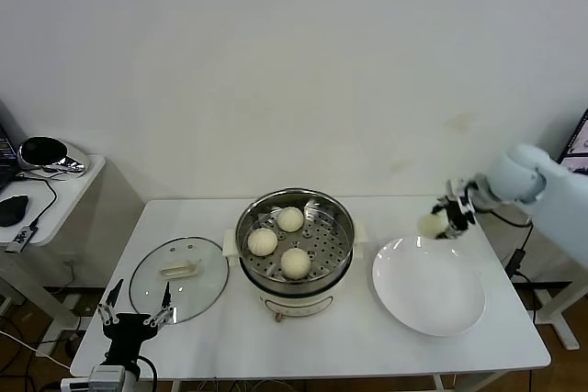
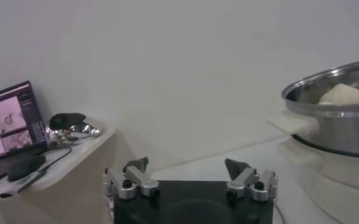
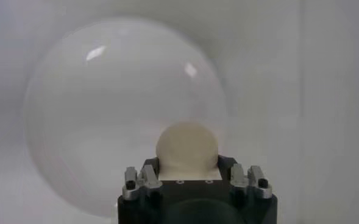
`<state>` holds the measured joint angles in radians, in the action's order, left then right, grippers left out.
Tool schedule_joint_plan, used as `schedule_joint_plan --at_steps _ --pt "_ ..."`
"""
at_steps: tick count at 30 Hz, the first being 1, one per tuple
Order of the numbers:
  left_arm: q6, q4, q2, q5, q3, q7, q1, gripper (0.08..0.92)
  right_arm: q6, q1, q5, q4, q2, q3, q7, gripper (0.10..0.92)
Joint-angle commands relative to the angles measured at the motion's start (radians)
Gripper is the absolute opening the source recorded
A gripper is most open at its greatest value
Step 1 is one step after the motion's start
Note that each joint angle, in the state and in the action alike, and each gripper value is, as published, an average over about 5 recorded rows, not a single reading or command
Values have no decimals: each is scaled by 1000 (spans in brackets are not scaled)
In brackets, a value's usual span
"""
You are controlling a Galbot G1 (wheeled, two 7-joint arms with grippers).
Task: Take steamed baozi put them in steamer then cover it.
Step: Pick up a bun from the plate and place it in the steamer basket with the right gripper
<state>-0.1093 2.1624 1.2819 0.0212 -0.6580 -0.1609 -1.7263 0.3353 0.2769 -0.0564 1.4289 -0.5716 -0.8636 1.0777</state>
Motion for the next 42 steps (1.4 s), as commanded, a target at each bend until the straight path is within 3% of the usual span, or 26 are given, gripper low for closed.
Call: schedule_joint_plan --at_steps 1,8,16,42 --pt "-1 1 -1 0 0 0 -1 823 165 396 -355 73 -218 -313 -102 596" --pt "0 -6 -4 6 -6 0 -1 823 240 383 -484 18 -405 -386 -183 602" --pt "1 -11 -4 12 -20 0 -1 823 304 308 -501 -26 -517 -402 -218 602" --pt "3 -13 4 18 -22 -1 5 823 300 159 -289 -105 -531 -415 -188 602"
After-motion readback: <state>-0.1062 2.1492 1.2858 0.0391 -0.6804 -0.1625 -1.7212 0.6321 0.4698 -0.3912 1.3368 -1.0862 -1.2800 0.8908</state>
